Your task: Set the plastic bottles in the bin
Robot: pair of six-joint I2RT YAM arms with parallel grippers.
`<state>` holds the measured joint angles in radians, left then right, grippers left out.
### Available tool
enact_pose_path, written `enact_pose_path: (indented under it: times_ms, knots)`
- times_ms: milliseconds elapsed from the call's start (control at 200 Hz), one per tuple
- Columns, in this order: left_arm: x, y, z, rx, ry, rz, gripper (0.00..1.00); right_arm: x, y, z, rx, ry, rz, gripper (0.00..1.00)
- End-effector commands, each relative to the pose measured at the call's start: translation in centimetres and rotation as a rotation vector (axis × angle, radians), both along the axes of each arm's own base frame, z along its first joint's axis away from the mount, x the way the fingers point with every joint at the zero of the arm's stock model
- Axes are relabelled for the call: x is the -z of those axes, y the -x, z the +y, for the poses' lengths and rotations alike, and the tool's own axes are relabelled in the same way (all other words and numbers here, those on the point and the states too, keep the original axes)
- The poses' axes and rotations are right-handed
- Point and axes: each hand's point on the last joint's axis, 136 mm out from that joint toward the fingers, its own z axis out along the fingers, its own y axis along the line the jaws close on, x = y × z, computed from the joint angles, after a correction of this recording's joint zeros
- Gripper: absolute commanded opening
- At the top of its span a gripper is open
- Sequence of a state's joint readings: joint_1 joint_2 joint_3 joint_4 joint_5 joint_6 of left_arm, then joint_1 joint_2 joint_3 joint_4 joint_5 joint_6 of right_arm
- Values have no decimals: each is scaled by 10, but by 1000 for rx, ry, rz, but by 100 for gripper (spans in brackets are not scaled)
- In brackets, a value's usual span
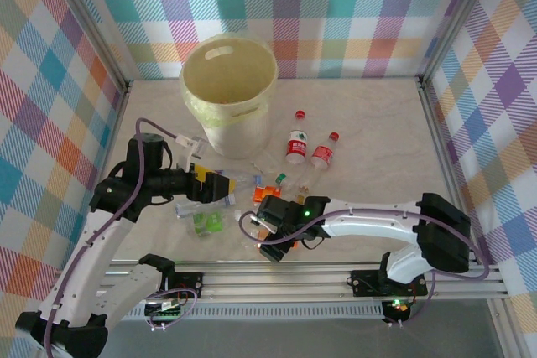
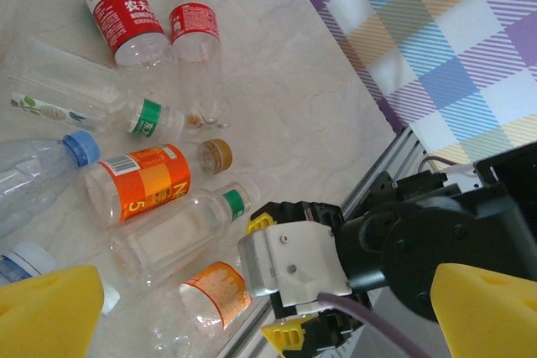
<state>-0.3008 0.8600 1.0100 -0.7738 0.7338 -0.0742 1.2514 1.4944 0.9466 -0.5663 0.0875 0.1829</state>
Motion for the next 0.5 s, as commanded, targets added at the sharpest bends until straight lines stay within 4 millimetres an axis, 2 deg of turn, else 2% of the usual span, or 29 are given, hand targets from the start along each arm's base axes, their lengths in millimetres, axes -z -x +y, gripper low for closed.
enact_pose_path:
  times_ms: [0, 325, 495]
  knots:
    - [0, 1, 0, -7, 2, -19, 100, 2, -4, 7, -28, 28, -48, 79]
    - [0, 1, 0, -7, 5, -22, 100, 27, -13, 6, -21, 147, -145, 80]
    - [-1, 1, 0, -7, 6, -23, 100, 33, -16, 7, -7, 162, -168, 79]
